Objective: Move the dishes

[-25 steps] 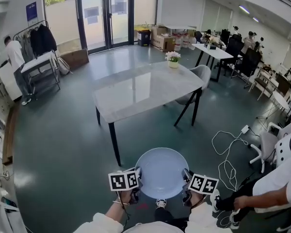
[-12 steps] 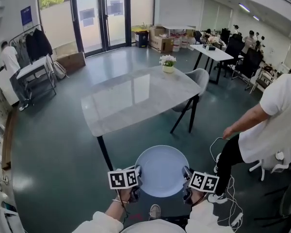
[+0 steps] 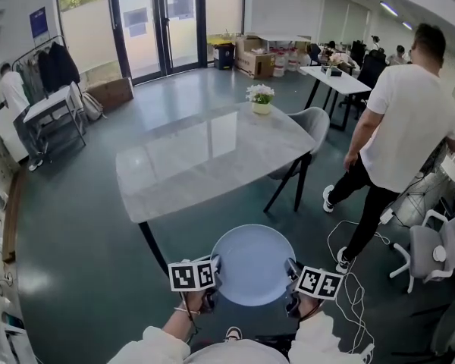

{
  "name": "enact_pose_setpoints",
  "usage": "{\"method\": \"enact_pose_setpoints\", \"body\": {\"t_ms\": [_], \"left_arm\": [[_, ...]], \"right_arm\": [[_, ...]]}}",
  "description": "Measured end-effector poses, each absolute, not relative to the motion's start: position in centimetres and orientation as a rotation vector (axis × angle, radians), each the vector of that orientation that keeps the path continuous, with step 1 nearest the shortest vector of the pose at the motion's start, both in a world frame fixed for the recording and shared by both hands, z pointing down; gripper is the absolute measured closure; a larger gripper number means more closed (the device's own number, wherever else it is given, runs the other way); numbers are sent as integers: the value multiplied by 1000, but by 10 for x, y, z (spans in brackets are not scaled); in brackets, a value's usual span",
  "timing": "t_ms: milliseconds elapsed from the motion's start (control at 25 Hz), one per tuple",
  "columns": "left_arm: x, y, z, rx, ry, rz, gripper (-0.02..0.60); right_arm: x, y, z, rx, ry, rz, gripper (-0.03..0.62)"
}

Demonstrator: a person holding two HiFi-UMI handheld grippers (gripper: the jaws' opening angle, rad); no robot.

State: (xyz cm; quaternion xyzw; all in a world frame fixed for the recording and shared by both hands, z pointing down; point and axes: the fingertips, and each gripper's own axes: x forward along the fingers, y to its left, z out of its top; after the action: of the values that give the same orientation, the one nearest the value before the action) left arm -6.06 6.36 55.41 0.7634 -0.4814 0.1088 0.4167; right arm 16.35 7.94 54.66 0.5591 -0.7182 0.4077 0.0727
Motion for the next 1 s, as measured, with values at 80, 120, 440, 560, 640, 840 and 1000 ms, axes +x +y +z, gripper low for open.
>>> {"method": "enact_pose_setpoints", "body": {"t_ms": [80,120,440,560,640,840,1000], "left_arm": [[-56,57,554,1911,-1207,276,557],[-53,54,555,1909,-1204,278,557],[-26,35,567,1914,-1159,324,555],[-17,29,573,1918,-1135,343,556],[-13,19,575,1924,-1130,345,555],[-2,-21,571,1954,-1129,335,556],[1,-58,566,1968,-1136,325,557]], "right_arm": [[168,72,546,1677,-2157,1228,520],[171,69,546,1677,-2156,1228,520],[197,60,558,1715,-2111,1277,520],[206,57,565,1732,-2089,1300,520],[210,50,568,1742,-2084,1304,520],[220,16,567,1765,-2096,1291,520],[223,-20,563,1776,-2106,1279,520]]}}
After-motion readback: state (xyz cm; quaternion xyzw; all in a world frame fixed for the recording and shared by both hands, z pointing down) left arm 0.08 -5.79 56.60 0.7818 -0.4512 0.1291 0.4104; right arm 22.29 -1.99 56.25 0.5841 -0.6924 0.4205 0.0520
